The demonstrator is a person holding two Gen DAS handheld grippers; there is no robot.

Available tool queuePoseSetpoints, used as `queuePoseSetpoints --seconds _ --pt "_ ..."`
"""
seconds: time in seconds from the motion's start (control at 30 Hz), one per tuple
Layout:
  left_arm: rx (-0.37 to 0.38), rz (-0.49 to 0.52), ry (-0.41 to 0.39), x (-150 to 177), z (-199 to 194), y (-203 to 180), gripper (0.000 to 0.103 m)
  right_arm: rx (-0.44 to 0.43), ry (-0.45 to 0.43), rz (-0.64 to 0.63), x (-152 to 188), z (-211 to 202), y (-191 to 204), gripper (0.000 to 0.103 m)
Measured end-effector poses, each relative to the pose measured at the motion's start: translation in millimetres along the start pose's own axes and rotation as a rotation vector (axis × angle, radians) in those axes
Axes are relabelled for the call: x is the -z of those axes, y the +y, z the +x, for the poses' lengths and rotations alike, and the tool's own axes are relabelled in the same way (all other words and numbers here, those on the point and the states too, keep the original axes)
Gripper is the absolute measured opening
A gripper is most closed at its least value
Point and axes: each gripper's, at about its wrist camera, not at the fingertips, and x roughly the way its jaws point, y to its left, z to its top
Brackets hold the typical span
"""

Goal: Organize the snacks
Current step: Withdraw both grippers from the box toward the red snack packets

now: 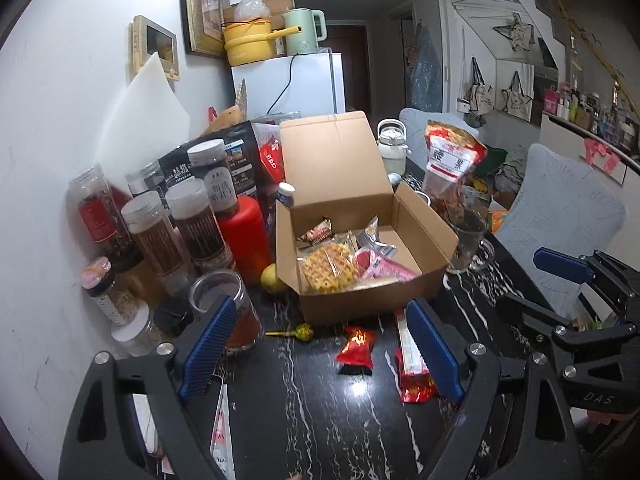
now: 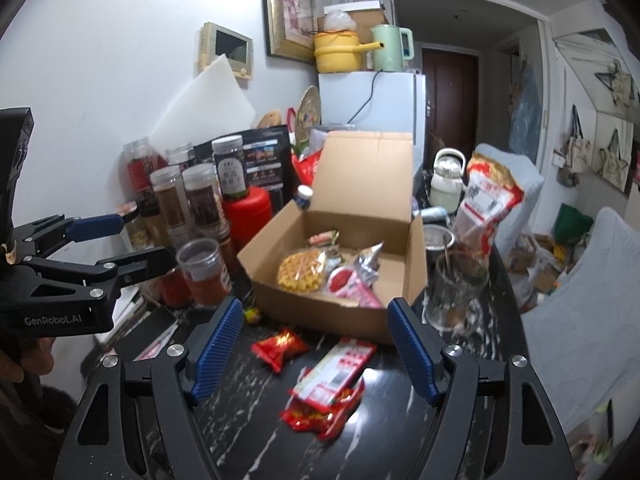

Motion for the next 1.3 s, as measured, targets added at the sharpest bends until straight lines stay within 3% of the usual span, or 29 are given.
queuePoseSetpoints --seconds 0.23,0.4,0.57,0.8,1.3 --pt "0.048 -0.037 0.038 21.1 11.8 2.8 0.088 -0.012 0.025 0.004 17.4 6.5 6.3 0.075" --pt "0.028 -0.037 0.059 33.6 21.9 3.7 0.088 -0.020 0.048 0.011 27.3 15.7 7.9 0.075" --pt "0.079 -0.072 0.106 48.0 37.4 7.4 0.088 -0.039 0.087 0.027 37.5 32.8 8.4 0.075" --pt "0.086 -0.072 0.143 60.4 60.0 5.4 0.088 -0.049 0.140 0.036 50.2 58.2 7.7 0.075" --pt "0.201 -0.089 0.230 60.6 113.4 -19.6 0.088 -0.002 0.226 0.118 78.6 83.6 -38.0 0.075"
